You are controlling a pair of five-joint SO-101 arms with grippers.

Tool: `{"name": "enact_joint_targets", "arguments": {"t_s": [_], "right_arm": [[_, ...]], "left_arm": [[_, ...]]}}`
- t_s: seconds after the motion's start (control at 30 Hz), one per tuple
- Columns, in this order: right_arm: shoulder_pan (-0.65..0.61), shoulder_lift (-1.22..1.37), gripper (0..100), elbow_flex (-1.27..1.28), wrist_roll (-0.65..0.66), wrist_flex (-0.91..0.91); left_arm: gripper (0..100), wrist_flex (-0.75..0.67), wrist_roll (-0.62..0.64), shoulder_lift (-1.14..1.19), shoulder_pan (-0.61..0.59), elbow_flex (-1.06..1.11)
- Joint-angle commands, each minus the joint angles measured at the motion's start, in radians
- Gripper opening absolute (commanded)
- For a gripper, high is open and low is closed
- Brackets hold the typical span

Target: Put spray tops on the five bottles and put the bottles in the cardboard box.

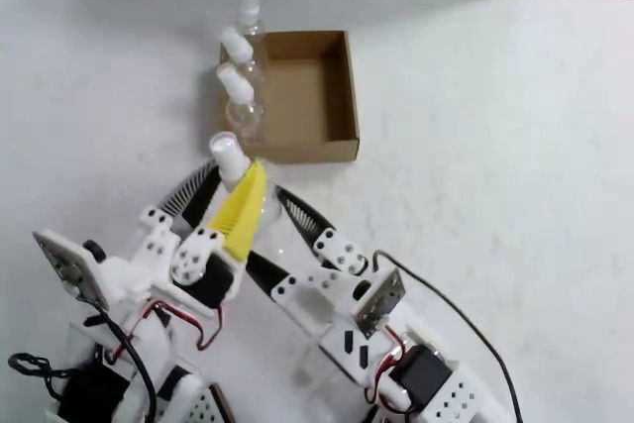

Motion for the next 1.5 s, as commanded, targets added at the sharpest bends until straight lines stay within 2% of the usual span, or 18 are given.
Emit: {"name": "enact_joint_targets", "arguments": {"t_s": [0.0, 0.47, 0.53, 0.7, 0.77, 1.0, 1.23, 1.47], "right_arm": [[-0.005, -0.013, 1.6, 0.009, 0.003, 0.002], [-0.001, -0.010, 1.6, 0.009, 0.003, 0.004], [-0.001, -0.010, 1.6, 0.009, 0.003, 0.004], [-0.001, -0.008, 1.6, 0.009, 0.003, 0.004], [-0.001, -0.008, 1.6, 0.009, 0.003, 0.004], [0.001, -0.008, 1.6, 0.009, 0.003, 0.004], [0.001, -0.008, 1.6, 0.009, 0.003, 0.004], [0.001, -0.008, 1.6, 0.009, 0.003, 0.005]], "left_arm": [[2, 0.000, -0.005, -0.005, 0.001, -0.005], [3, 0.026, -0.006, -0.007, 0.001, -0.005], [6, 0.026, -0.006, -0.007, 0.001, -0.005], [23, 0.083, -0.005, -0.008, 0.001, -0.006], [26, 0.087, -0.005, -0.008, -0.002, -0.008], [26, 0.095, -0.005, -0.008, -0.007, -0.080], [26, 0.247, -0.008, -0.008, -0.007, -0.252], [26, 0.265, -0.005, -0.007, -0.041, -0.313]]}}
